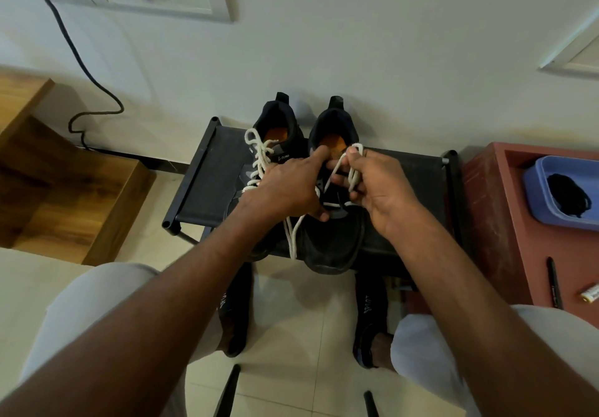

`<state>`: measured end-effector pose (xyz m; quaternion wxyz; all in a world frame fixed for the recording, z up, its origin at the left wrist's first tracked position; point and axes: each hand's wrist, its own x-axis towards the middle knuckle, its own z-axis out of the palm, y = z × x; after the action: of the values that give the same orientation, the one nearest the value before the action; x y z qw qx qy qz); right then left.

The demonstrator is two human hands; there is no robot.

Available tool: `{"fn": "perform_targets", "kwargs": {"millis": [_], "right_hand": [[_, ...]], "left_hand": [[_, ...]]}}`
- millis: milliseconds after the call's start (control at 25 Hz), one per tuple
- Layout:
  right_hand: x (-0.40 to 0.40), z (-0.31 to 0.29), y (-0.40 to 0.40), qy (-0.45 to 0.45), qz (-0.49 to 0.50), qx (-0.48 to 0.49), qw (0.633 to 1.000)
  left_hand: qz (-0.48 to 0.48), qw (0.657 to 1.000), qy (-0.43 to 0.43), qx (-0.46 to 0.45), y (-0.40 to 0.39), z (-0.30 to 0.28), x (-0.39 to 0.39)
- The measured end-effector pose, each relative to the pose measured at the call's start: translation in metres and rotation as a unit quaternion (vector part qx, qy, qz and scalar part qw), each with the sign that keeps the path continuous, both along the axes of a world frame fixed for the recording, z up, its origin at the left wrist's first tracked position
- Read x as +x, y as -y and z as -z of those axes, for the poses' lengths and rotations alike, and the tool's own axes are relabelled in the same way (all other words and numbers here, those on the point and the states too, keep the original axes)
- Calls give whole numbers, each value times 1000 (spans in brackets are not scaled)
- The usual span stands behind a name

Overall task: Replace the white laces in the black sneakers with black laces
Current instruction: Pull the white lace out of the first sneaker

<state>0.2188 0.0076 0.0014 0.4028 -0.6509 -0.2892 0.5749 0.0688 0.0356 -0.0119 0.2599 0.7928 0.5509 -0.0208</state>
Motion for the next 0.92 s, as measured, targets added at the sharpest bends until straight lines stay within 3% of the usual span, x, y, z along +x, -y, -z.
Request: {"fn": "perform_targets", "kwargs": {"millis": [240, 480, 560, 680, 840, 920], "right_hand": [[-2, 19, -2, -143, 178, -107, 968], [-2, 27, -4, -205, 220, -148, 942], [-1, 22, -4, -163, 175, -123, 963], [-1, 15, -5, -6, 66, -41, 997], [-1, 16, -3, 69, 11, 1, 998], [1, 19, -4, 125, -24, 17, 992]], "left_hand": [[8, 999, 47, -21, -3, -3, -3], [9, 997, 67, -29, -3, -5, -2], [2, 995, 88, -40, -5, -6, -4], [-2, 995, 102, -14, -5, -12, -9], [-58, 988, 145, 2, -7, -22, -16], [-78, 991, 108, 2, -10, -24, -21]]}}
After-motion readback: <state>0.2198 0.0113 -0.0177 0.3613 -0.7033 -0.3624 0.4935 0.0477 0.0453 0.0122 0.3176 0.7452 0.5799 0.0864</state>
